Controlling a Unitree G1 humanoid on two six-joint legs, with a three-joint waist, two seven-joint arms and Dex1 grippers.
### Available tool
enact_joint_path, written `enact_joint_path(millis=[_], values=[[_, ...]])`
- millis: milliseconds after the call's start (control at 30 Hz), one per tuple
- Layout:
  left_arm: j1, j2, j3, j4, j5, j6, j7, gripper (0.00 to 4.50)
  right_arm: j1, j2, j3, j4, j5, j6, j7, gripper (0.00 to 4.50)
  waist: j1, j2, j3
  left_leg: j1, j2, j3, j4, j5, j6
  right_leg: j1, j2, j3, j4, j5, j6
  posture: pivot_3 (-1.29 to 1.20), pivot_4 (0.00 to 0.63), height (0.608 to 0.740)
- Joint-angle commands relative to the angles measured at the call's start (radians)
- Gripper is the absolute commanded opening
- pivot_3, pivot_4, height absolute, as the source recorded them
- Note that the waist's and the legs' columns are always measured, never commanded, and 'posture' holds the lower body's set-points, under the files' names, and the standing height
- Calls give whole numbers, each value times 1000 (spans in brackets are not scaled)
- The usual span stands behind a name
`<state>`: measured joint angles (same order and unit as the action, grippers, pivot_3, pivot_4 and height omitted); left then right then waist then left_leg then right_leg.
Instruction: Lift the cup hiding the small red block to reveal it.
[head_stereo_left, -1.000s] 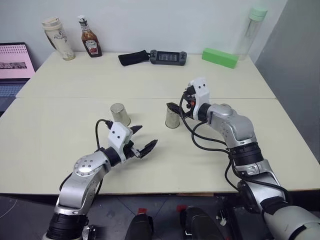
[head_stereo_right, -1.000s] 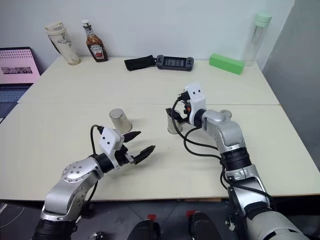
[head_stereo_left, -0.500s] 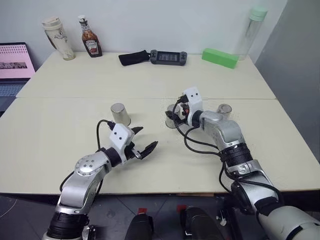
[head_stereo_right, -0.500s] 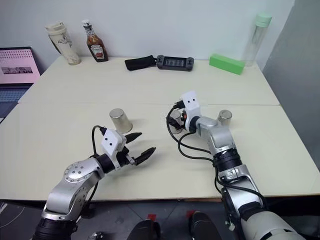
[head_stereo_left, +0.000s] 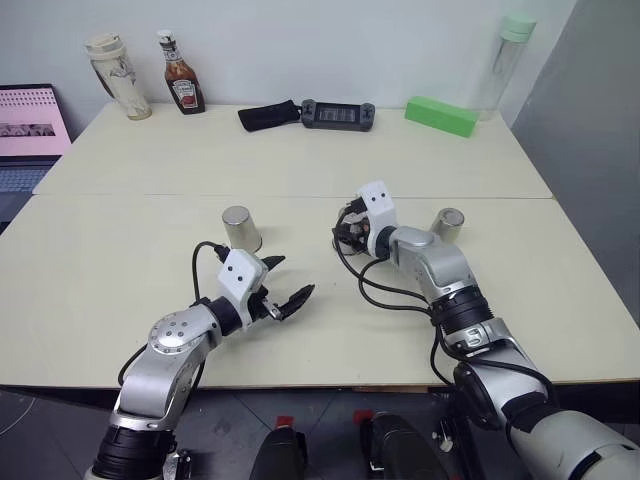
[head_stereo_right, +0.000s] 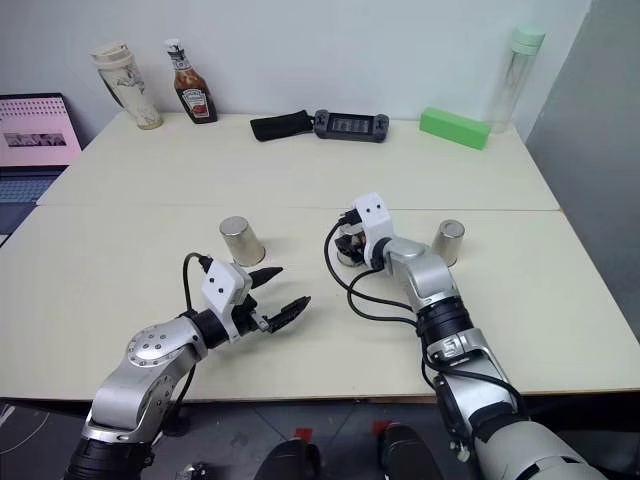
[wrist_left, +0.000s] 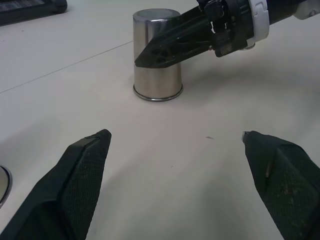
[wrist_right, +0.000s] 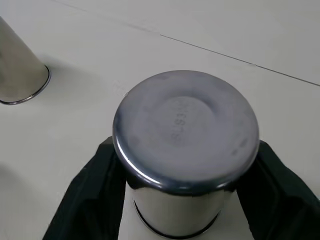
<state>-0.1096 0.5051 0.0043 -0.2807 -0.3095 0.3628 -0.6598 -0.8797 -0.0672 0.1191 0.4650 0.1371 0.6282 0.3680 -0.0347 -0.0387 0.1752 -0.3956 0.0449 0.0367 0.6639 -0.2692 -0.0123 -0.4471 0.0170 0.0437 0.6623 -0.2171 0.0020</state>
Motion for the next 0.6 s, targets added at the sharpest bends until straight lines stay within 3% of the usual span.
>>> enact_joint_path(millis=[33, 300, 600], values=[[4, 21, 4, -21, -2, -22, -29, 4500, -15, -4, -26, -148, 43, 37, 36, 2644, 0, 0, 0, 0, 0, 0, 0, 0, 0, 0, 0, 0, 0, 0, 0, 0, 150, 740], [-1, 32, 11, -11, -2, -23, -46, 4500, -24, -94, -36, -389, 79, 226, 67, 2644, 3, 0, 0, -1, 0, -2, 0, 0, 0, 0, 0, -1, 0, -1, 1, 0, 150, 740], [-19, 33, 10, -2, -1, -17, -57, 4500, 62, -160, -9, -432, 66, 275, 76, 2644, 2, 0, 0, -1, 0, -2, 0, 0, 0, 0, 0, -1, -1, -1, 2, 0, 150, 740]])
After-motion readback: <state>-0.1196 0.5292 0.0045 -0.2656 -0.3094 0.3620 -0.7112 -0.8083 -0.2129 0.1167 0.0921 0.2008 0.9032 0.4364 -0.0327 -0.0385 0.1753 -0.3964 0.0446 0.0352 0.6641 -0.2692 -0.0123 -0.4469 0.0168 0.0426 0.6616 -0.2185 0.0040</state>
